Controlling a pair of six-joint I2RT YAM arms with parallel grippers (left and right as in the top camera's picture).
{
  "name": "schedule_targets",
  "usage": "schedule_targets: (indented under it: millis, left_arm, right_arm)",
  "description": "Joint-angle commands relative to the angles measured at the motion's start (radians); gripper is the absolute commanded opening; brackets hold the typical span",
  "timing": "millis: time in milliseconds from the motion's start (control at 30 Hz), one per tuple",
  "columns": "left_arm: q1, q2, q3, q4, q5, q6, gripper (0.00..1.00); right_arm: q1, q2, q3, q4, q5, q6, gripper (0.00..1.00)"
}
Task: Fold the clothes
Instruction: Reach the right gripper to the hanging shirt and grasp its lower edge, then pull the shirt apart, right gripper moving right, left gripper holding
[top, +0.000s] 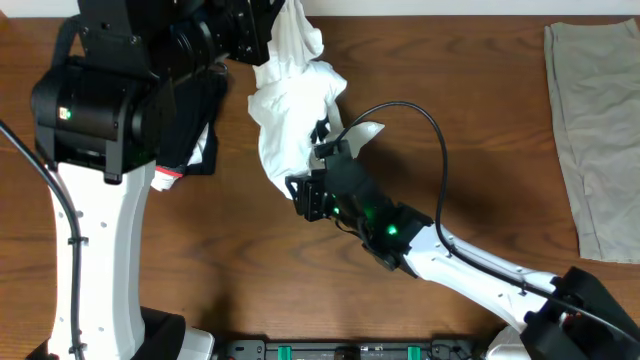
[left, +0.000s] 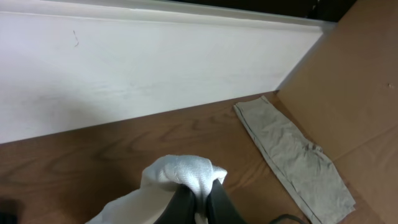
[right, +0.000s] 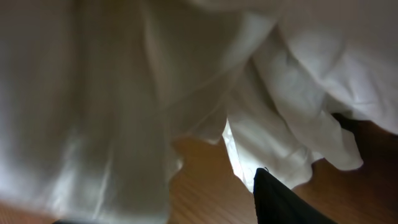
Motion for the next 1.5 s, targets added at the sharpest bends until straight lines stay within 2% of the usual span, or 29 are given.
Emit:
schedule_targets:
  millis: [0, 267, 733, 867, 1000, 1033, 1067, 1100, 1300, 1467]
  left_arm:
    - [0.003, -0.023, 0.025, 0.011, -0.006, -0.013, 0.06]
    - [0.003, -0.023, 0.025, -0.017, -0.05, -0.012, 0.06]
    - [0.003, -0.023, 0.025, -0.02, -0.051, -0.013, 0.06]
    - [0.003, -0.023, 0.025, -0.021, -0.051, -0.013, 0.06]
    - [0.003, -0.023, 0.025, -0.022, -0.051, -0.013, 0.06]
    - [0.003, -0.023, 0.025, -0.023, -0.051, -0.012, 0.06]
    - [0.003, -0.023, 0.025, -0.024, -0.051, -0.012, 0.06]
    - [0.003, -0.023, 0.025, -0.025, -0.051, -0.012, 0.06]
    - [0.004, -0.023, 0.025, -0.069, -0.158, -0.002, 0.06]
    - [0.015, -0.023, 0.025, -0.11, -0.282, 0.023, 0.06]
  right_arm:
    - [0.008, 0.012, -0.006, 0.016, -0.006, 0.035, 0.56]
    - [0.008, 0.012, -0.006, 0.082, -0.152, 0.036, 0.52]
    - [0.008, 0.013, -0.006, 0.129, -0.098, 0.037, 0.51]
    - [0.008, 0.013, -0.006, 0.165, -0.098, 0.037, 0.46]
    - [0.008, 0.013, -0.006, 0.188, -0.097, 0.037, 0.36]
    - [0.008, 0.013, -0.006, 0.191, -0.097, 0.037, 0.28]
    - [0.008, 0.013, -0.006, 0.192, -0.097, 0.037, 0.12]
    - [0.008, 0.013, -0.006, 0.192, -0.097, 0.037, 0.01]
    - [-0.005, -0.038, -0.006, 0.161, -0.17, -0.068, 0.01]
    - [-0.08, -0.232, -0.001, -0.071, -0.149, -0.133, 0.01]
